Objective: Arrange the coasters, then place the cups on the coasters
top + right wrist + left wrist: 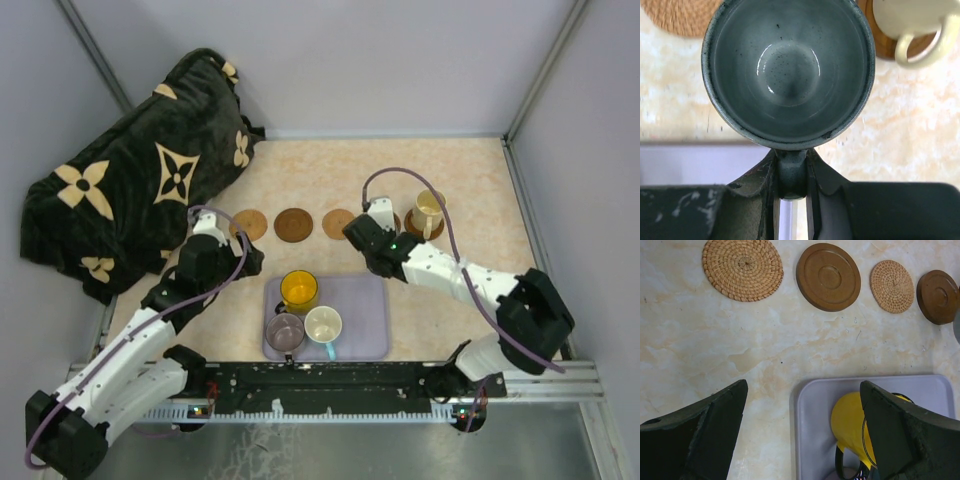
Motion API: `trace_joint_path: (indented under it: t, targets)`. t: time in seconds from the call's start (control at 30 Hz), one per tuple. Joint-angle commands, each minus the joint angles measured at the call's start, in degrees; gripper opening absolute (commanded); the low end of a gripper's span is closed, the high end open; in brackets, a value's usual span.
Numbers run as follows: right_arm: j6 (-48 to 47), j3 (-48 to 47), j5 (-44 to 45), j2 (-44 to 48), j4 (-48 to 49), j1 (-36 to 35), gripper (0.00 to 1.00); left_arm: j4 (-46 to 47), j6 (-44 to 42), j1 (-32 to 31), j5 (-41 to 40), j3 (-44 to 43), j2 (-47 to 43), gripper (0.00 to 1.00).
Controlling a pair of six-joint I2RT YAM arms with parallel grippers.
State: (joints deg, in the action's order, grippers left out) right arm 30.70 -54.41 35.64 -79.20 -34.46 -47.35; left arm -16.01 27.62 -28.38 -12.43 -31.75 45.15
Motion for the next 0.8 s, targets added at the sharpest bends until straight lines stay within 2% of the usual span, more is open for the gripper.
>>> trace_joint_path:
  t: [0.0, 0.13, 0.43, 0.77]
  targets:
    - [-6.87, -6.62, 1.04, -4.53, 12.88, 4.55, 0.00, 3.10, -1.04, -0.18, 1.24, -0.60, 1.24, 0.99]
    - [-8.15, -9.08, 0.15, -9.01, 16.44, 7.60, 0.00, 4.23, -1.48, -0.17, 1.73, -0.59, 2.57, 0.99]
    - [-8.43, -14.52, -3.31, -14.99, 17.45, 12.49, 0.00, 5.34, -1.95, -0.16, 2.37, -0.96, 5.18, 0.99]
    - [-8.82, -10.74, -4.91, -17.12, 21.24, 14.95, 0.00, 6.14, -1.69, -0.14, 2.94, -0.86, 6.85, 0.99]
